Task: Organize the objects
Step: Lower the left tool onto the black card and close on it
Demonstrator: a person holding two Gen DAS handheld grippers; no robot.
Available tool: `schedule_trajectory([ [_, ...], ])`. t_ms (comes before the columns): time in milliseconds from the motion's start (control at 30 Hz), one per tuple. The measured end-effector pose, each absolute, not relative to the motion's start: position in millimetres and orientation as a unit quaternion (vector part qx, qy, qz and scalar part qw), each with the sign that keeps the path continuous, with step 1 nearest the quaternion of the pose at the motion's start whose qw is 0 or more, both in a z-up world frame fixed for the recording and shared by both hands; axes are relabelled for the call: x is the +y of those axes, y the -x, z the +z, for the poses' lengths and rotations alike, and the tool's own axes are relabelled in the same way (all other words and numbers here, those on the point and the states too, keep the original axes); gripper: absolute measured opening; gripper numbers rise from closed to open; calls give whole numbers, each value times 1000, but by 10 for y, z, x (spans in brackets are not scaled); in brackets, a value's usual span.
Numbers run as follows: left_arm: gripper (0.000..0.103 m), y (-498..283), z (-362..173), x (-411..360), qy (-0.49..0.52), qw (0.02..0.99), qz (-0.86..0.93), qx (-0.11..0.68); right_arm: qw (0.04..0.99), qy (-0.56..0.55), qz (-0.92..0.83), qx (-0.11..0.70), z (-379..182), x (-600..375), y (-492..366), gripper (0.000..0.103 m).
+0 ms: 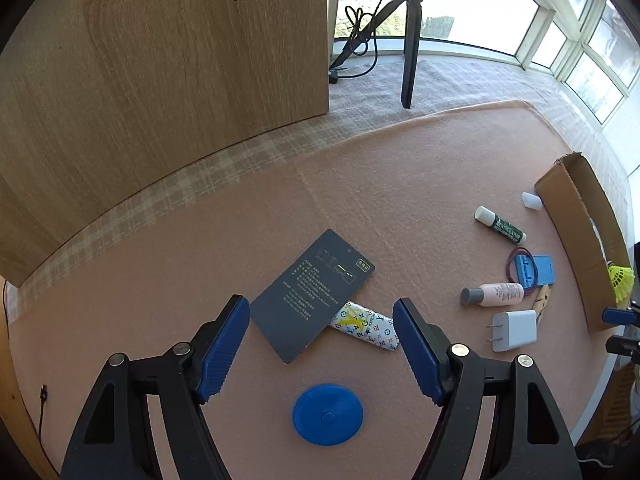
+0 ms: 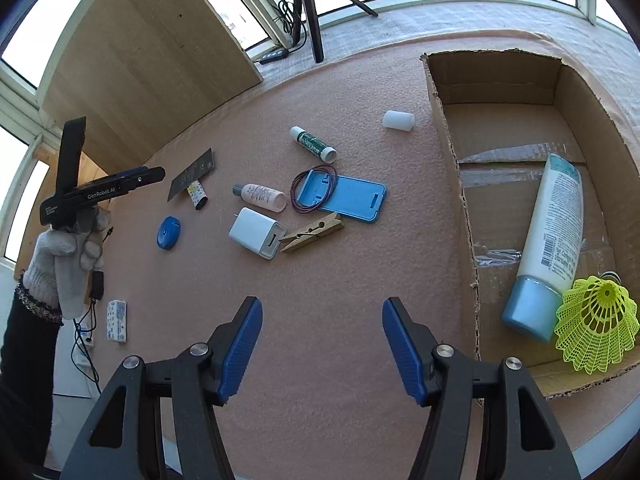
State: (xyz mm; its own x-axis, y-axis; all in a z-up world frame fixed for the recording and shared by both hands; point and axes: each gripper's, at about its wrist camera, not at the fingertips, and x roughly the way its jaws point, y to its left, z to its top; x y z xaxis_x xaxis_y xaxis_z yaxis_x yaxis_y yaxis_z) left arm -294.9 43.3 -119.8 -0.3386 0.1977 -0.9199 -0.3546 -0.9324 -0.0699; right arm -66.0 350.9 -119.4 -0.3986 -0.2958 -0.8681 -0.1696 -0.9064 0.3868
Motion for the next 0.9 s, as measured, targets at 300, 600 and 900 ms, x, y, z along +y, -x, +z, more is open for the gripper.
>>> schedule_trajectory([
  [300,79,3268,-1521,594,585,204,779,93,19,-555,-799,-231,-1276,3566,649,59],
  [600,79,3343,-1700,786,594,208,761,156,13,-561,-793,-237,-1320,3562,692,59],
  [900,79,3406,-1774,799,596,201,758,172,17,-566,-789,-238,-1337,3511,736,59],
])
